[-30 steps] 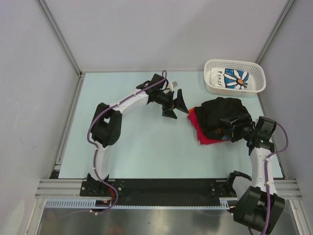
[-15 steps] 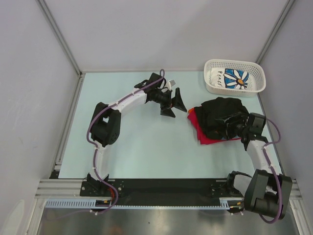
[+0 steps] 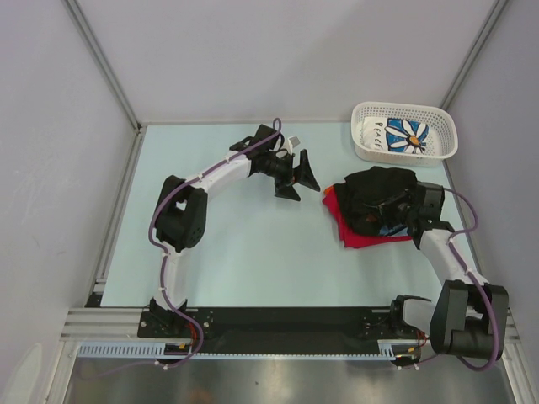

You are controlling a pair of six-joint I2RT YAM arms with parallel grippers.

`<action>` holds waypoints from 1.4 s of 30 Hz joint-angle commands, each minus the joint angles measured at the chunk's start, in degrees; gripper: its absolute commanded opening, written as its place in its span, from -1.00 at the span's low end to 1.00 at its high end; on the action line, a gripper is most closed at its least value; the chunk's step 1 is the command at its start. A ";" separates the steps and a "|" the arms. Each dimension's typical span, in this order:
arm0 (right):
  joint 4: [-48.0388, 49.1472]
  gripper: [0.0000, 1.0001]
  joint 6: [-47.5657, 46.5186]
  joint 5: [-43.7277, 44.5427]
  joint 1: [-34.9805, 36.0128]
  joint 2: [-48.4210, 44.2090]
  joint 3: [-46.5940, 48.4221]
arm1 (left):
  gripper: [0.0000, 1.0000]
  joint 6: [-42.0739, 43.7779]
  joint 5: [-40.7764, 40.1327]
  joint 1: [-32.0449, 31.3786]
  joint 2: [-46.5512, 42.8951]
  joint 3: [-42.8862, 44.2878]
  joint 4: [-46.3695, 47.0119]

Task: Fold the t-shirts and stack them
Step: Smooth out wrinkles on the folded tshirt

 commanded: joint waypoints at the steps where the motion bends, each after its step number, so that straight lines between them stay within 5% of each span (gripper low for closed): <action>1: -2.92 -1.00 -0.89 1.82 1.29 -4.03 3.53 | 0.99 1.22 1.66 0.44 -1.75 1.02 0.16; 17: -17.34 -0.94 -5.90 -0.65 4.54 -7.90 4.59 | 0.99 1.39 1.75 0.35 -1.83 0.49 0.33; 23: -20.16 0.20 -8.62 0.05 5.33 -3.68 3.09 | 0.99 1.31 1.66 0.35 -2.01 0.58 0.25; 24: -20.77 0.65 -8.80 0.75 5.60 -3.68 3.53 | 0.99 1.39 1.66 0.18 -2.09 0.67 0.33; 27: -19.90 0.89 -8.63 3.04 6.04 -5.78 5.38 | 0.99 1.57 1.48 0.18 -2.45 0.32 0.33; 42: -21.39 0.77 -8.10 7.53 6.74 -9.13 8.37 | 0.99 1.48 1.74 -0.09 -2.18 0.31 0.42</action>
